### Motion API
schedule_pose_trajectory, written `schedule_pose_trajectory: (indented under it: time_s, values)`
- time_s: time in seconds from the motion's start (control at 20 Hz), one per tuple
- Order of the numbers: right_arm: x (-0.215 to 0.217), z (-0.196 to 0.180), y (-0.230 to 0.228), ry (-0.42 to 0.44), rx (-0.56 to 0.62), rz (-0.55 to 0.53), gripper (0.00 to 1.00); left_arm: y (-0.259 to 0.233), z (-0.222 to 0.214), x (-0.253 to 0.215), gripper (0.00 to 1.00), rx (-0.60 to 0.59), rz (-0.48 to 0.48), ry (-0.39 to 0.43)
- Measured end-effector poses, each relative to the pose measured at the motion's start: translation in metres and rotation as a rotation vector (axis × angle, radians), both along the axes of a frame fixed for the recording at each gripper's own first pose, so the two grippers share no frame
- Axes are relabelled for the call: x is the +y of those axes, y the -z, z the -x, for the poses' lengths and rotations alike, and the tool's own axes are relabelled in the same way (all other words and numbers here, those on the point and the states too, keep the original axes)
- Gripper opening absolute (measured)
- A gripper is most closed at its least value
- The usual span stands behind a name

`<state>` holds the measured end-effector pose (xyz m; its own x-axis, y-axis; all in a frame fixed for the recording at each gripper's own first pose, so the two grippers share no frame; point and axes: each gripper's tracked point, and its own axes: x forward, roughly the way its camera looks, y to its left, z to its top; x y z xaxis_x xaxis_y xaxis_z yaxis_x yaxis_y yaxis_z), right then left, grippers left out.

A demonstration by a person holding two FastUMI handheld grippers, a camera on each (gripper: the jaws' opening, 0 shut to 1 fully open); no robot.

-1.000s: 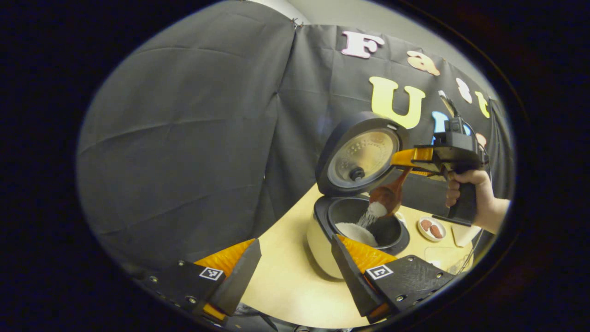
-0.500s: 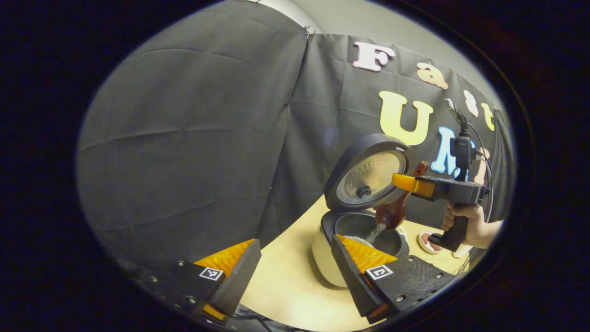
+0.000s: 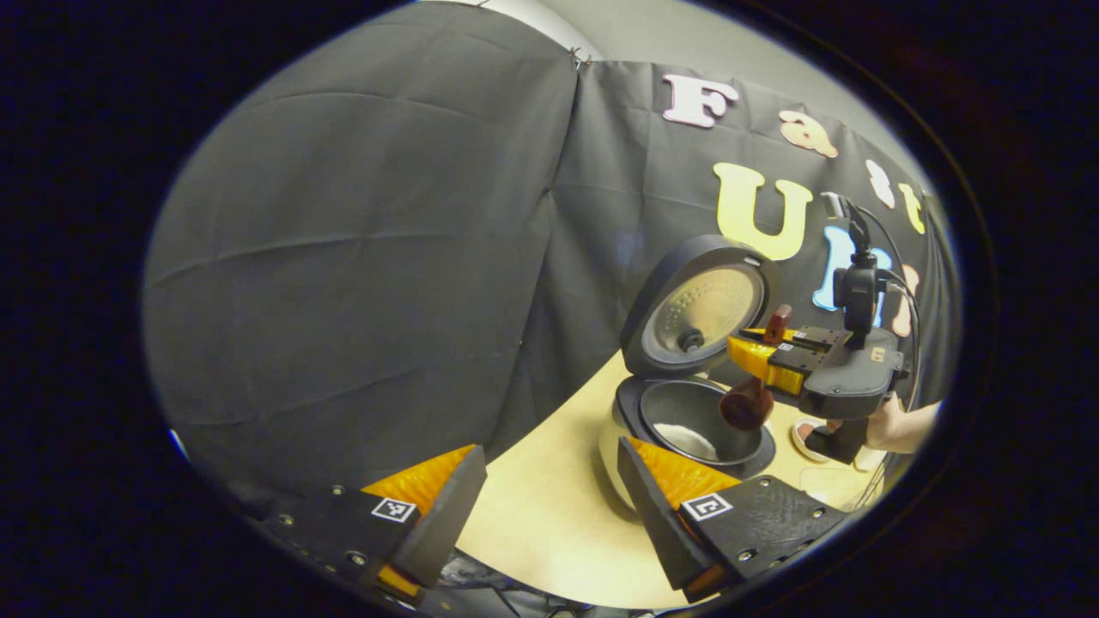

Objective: Close the left gripper, press the button to open the rice cooker; take a wooden spoon from the chopstick holder with the right hand, scoop a spoonful of rice and pour it into the rice cooker, then put the wooden spoon back into the chopstick holder.

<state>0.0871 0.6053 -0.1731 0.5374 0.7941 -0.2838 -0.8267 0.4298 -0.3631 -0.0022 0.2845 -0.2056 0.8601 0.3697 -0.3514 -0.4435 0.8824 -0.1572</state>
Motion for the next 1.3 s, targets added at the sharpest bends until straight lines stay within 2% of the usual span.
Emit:
schedule_pose_trajectory:
  time_s: [0.15, 0.25, 0.3, 0.45, 0.65, 0.8, 0.85, 0.9, 0.95, 1.2, 1.3]
  values:
    - [-0.007, 0.002, -0.015, 0.027, 0.013, -0.047, 0.23, -0.001, 0.0, -0.007, 0.96, 0.003, -0.014, 0.026]
    - [-0.021, 0.006, -0.034, 0.055, 0.032, -0.1, 0.2, -0.003, -0.006, -0.014, 0.96, 0.001, -0.02, 0.053]
    - [-0.03, 0.007, -0.046, 0.068, 0.05, -0.134, 0.23, -0.004, -0.009, -0.019, 0.96, -0.002, -0.021, 0.068]
    - [-0.059, 0.001, -0.082, 0.11, 0.081, -0.23, 0.2, -0.007, -0.02, -0.038, 0.96, -0.016, -0.022, 0.121]
    - [-0.108, 0.003, -0.132, 0.172, 0.027, -0.304, 0.23, -0.015, -0.031, -0.067, 0.96, -0.035, -0.022, 0.203]
    - [-0.153, 0.003, -0.156, 0.233, 0.002, -0.348, 0.23, -0.021, -0.044, -0.091, 0.96, -0.049, -0.02, 0.263]
    - [-0.17, 0.0, -0.159, 0.261, 0.007, -0.363, 0.2, -0.025, -0.044, -0.101, 0.96, -0.053, -0.022, 0.285]
    - [-0.189, 0.0, -0.162, 0.293, 0.011, -0.381, 0.23, -0.025, -0.047, -0.109, 0.96, -0.054, -0.025, 0.305]
    - [-0.208, -0.004, -0.166, 0.33, 0.012, -0.396, 0.2, -0.024, -0.05, -0.117, 0.96, -0.054, -0.029, 0.325]
    - [-0.296, -0.011, -0.169, 0.5, -0.004, -0.436, 0.23, -0.022, -0.056, -0.157, 0.96, -0.049, -0.036, 0.424]
    - [-0.331, -0.013, -0.169, 0.559, 0.002, -0.456, 0.19, -0.023, -0.057, -0.171, 0.96, -0.049, -0.044, 0.456]
